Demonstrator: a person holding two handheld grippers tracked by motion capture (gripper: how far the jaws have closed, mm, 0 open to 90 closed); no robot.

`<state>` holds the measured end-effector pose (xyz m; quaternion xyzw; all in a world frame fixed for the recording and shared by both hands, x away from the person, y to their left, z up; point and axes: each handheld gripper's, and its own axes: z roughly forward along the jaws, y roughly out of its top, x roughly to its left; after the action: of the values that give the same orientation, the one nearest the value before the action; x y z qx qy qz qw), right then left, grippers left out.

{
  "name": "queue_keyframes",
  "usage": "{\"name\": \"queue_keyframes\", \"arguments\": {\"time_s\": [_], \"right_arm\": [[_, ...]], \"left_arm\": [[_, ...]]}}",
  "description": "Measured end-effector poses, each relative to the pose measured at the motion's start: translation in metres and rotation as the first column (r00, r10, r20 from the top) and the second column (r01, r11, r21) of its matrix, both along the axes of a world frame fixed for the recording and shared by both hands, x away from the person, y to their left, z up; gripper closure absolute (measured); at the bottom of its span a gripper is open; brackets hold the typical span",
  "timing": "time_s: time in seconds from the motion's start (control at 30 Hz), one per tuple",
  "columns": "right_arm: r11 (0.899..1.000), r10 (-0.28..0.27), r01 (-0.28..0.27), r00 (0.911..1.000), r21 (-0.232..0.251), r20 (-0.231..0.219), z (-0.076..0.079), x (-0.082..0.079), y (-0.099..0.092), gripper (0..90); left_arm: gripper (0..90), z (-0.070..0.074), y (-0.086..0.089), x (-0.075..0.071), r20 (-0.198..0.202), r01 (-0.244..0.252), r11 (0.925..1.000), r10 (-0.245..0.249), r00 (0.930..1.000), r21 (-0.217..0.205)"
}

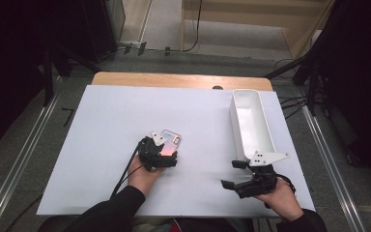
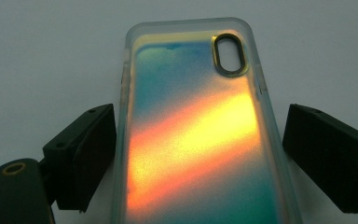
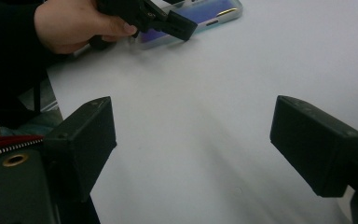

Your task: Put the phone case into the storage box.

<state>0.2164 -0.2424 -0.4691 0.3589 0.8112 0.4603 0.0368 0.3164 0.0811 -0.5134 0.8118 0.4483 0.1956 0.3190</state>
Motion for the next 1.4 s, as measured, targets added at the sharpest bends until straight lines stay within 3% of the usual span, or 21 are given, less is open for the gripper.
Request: {"name": "queue_keyframes", "arguments": {"time_s": [0.37,1.07,1.2,1.27,1.4], "right_arm": [[1.000,-0.001,0.001,1.0000,-0.003,-0.004,0.000,0.000,0.000,13.0],[1.000,-0.003,0.003,1.0000,0.008,0.004,0.000,0.001,0.000,13.0],[1.000,-0.005,0.005,0.9999,0.008,0.009,0.000,0.001,0.000,13.0],[1.000,-0.005,0.005,1.0000,0.009,0.008,0.000,0.001,0.000,13.0],[1.000,-0.006,0.006,0.9999,0.008,0.009,0.000,0.001,0.000,13.0]], "left_arm": [[15.5,0.000,-0.001,-0.002,0.017,0.010,0.9998,-0.010,0.9998,0.014],[16.7,0.001,0.000,0.000,0.006,0.019,0.9998,-0.019,0.9998,-0.006],[16.7,0.005,0.003,0.003,-0.019,0.019,0.9985,-0.020,0.9996,-0.051],[16.6,0.007,0.004,0.005,-0.050,0.053,0.9930,-0.058,0.9970,-0.106],[16.6,0.011,0.001,0.005,-0.058,0.082,0.9880,-0.090,0.9942,-0.131]]}}
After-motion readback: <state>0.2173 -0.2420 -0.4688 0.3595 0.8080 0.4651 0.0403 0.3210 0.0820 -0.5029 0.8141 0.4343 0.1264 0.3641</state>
